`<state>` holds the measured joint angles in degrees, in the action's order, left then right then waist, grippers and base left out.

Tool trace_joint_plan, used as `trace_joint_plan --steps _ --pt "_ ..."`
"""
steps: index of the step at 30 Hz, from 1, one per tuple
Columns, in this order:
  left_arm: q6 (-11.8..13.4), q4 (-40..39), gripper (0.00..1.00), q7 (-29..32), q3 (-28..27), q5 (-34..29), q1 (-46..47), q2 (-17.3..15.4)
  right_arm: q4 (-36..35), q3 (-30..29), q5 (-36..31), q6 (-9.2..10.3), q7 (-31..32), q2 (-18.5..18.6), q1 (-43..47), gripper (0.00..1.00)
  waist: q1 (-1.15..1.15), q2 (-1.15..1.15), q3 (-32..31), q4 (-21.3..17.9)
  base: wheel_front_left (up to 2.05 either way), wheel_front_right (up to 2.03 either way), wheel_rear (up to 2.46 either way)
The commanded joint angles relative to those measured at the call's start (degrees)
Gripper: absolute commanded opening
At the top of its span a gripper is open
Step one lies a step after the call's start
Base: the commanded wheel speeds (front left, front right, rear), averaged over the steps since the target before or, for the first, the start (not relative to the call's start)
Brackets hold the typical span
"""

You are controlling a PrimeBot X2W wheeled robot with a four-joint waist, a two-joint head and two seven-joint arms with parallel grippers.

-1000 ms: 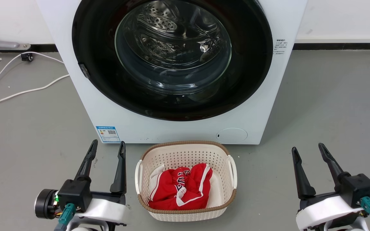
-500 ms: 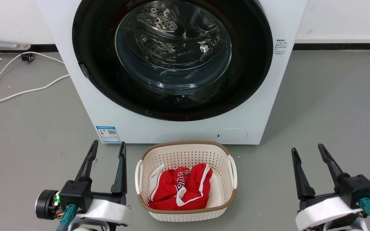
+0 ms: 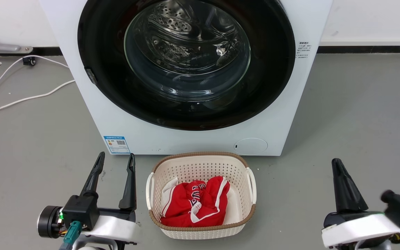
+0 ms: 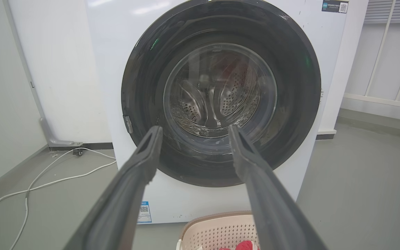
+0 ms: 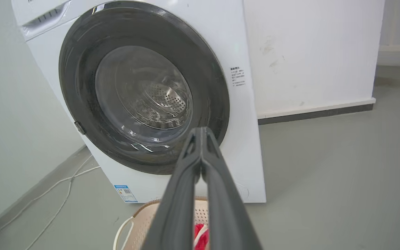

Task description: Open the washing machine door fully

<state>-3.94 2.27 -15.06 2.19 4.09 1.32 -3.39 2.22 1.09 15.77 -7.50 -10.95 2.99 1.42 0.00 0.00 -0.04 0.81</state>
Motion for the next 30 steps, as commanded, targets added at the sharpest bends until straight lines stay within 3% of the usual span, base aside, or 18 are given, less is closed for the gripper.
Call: trace_joint_plan --steps 1,10,17,22,30 --pt "0.0 0.07 1.0 -0.16 -0.09 -0.17 -0.72 0.05 0.34 0.24 2.56 0.02 -0.52 -0.22 -0.04 0.0 0.0 0.0 -0.02 -0.02 0.0 0.0 0.0" --pt "-0.04 -0.17 1.0 -0.16 -0.42 0.21 -0.58 0.21 3.28 1.8 40.18 0.02 -3.79 -0.2 -3.26 0.0 0.0 0.0 0.23 -0.37 0.0 0.0 0.0" --pt "0.13 -0.96 1.0 -0.15 -0.72 0.5 0.84 0.34 6.58 -1.8 64.03 0.01 -4.11 -0.17 -10.25 0.0 0.0 0.0 2.03 -0.81 0.0 0.0 0.0" --pt "-0.37 -1.53 1.0 -0.15 -0.76 0.41 2.35 0.33 12.05 -5.73 71.44 0.01 -1.43 0.67 -18.62 0.0 0.0 0.0 4.38 -0.91 0.0 0.0 0.0" --pt "-1.05 -2.64 1.0 -0.15 -1.32 0.53 5.27 0.38 24.79 -8.3 77.79 0.01 5.04 5.32 -35.28 0.0 0.0 0.0 9.09 -0.77 0.0 0.0 0.0"
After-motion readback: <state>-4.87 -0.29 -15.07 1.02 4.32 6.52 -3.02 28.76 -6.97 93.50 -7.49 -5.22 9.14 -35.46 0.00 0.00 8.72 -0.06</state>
